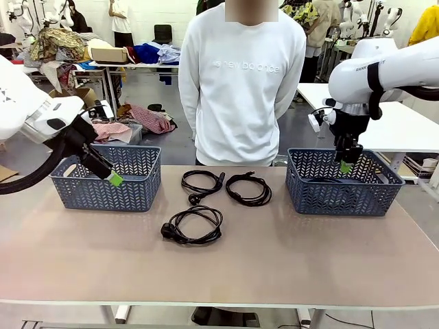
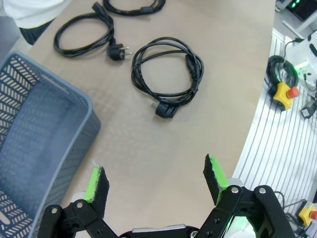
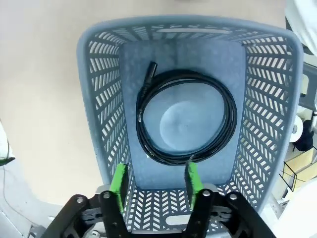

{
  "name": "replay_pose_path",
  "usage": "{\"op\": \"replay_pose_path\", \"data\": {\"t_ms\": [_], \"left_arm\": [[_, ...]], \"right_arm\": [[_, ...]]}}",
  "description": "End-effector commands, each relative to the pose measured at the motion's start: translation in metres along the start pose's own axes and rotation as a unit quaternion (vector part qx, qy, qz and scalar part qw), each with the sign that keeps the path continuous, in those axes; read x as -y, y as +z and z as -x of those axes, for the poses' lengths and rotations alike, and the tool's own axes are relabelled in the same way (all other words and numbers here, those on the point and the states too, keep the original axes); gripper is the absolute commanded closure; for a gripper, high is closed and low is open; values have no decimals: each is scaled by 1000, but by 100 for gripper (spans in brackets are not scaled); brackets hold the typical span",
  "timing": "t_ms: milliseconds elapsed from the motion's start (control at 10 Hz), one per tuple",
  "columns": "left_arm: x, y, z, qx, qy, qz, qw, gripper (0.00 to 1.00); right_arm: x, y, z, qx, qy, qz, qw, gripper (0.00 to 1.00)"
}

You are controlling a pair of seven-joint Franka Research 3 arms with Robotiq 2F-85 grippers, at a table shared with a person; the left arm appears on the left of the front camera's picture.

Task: Organize the cables according to human instructions.
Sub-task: Pick up a bundle of cables and place it in the basket indicated by the human.

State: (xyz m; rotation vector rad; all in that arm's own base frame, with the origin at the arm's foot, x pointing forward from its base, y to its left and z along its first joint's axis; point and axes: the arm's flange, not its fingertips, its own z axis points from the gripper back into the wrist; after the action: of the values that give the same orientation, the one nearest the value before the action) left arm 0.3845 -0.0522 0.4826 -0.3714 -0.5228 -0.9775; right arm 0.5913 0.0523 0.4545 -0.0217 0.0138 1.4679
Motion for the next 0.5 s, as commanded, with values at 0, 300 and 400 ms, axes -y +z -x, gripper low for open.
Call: {"op": "replay_pose_path", "data": {"t_ms": [0,300,400], "left_arm": [[-1,-1,2,13,-7,8,1000,0],[-1,-1,2,13,-7,8,1000,0],[-1,-1,2,13,-7,8,1000,0]], "right_arm": [[0,4,-1,7,-14,-6,1000,21],[-2,5,0,-1,-18,-14,1000,0],[-2,5,1,-3,-19,-20,1000,0]]}}
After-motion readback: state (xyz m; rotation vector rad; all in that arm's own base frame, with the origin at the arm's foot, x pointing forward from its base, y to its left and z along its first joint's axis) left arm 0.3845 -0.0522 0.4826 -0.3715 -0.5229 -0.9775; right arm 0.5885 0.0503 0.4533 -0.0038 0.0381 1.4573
